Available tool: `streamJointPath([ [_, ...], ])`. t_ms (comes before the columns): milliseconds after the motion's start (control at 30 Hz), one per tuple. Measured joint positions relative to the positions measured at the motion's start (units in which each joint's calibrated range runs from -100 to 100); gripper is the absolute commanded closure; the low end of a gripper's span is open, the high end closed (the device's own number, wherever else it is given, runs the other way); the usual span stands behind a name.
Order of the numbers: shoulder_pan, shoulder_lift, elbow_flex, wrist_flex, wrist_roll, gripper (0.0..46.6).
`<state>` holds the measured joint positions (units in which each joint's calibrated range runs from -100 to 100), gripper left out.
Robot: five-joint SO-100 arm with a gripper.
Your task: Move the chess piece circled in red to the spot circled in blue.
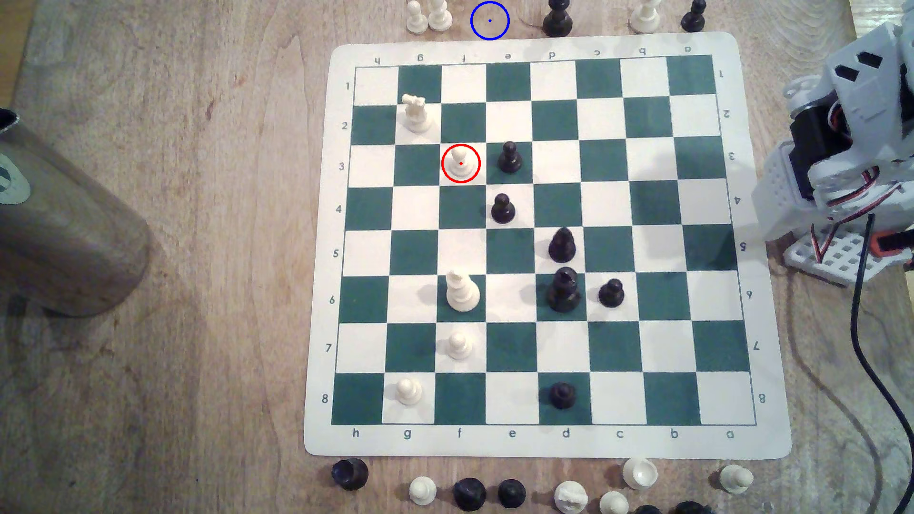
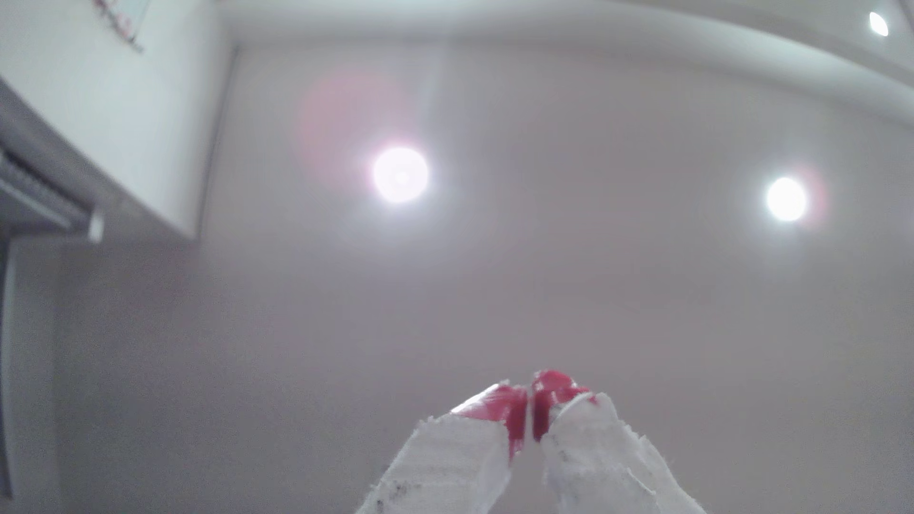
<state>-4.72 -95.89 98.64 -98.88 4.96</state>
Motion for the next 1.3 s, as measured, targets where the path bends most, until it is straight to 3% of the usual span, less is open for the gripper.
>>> streamJointPath([
  [267,0.96,0.08,-0.18,13.15,0.00,46.4],
  [433,1.55,0.08,-6.24,36.41,0.00,46.4],
  [600,3.10,0.08,-16.81,73.63,-0.05,46.4],
  [767,5.09,0.17,-24.76,100.48,-0.29,46.4],
  [967,7.45,0.59,-27.56,121.35,-0.20,46.4],
  [1133,7.23,9.55,-33.62,134.10,-2.00,44.9],
  [1233,8.85,17.93,-37.51,139.20,-4.35,44.1],
  [1300,9.51,21.95,-40.22,141.91,-5.32,41.5],
])
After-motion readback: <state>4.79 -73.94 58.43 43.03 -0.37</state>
